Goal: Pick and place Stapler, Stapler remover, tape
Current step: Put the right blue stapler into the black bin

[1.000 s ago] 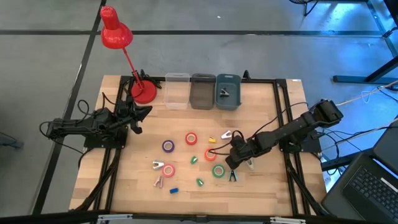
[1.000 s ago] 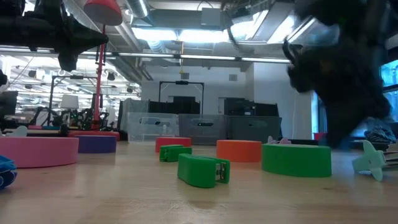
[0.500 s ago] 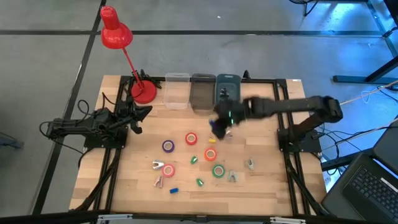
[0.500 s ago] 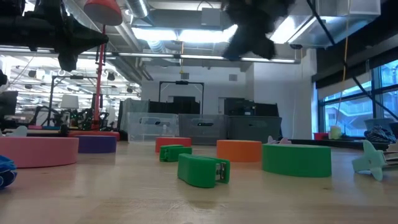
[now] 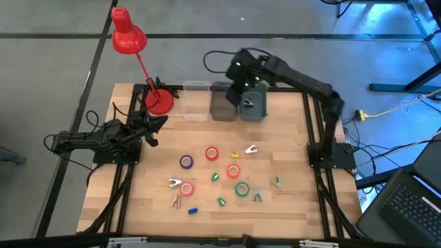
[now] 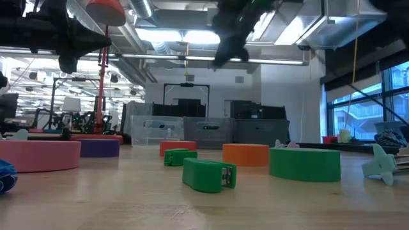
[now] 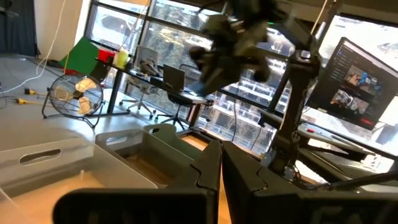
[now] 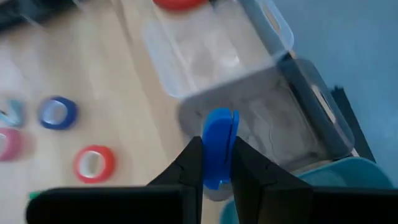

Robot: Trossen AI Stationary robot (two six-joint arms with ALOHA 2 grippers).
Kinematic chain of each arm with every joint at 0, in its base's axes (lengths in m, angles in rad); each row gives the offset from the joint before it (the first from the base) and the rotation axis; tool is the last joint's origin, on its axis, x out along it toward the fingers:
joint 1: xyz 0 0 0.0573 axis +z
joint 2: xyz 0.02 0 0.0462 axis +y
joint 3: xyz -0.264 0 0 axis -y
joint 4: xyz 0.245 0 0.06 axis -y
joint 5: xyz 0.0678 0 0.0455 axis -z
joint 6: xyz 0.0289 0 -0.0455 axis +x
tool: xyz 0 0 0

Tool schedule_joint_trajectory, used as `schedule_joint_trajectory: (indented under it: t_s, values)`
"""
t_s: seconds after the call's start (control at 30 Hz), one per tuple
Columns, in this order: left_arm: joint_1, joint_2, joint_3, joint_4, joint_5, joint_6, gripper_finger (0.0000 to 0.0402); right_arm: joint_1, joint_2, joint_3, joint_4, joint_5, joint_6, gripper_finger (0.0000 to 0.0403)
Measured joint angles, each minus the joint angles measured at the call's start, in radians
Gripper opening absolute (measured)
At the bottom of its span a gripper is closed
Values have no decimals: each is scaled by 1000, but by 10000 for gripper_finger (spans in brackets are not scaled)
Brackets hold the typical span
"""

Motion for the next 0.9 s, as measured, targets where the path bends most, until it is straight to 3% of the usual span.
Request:
schedule_joint_trajectory:
  t_s: [0.17, 0.33, 0.63, 0.9]
  values:
    - [0, 0, 0, 0, -7, 13, 8, -57, 198, 184, -98, -24, -67, 49]
    - [0, 0, 0, 0, -17, 34, 8, -74, 353, 286, -121, -47, -118, 49]
    - [0, 0, 0, -1, -21, 27, 8, -81, 538, 295, -183, -3, -176, 49]
    - [0, 0, 0, -1, -25, 27, 8, -81, 583, 295, -182, 34, -216, 49]
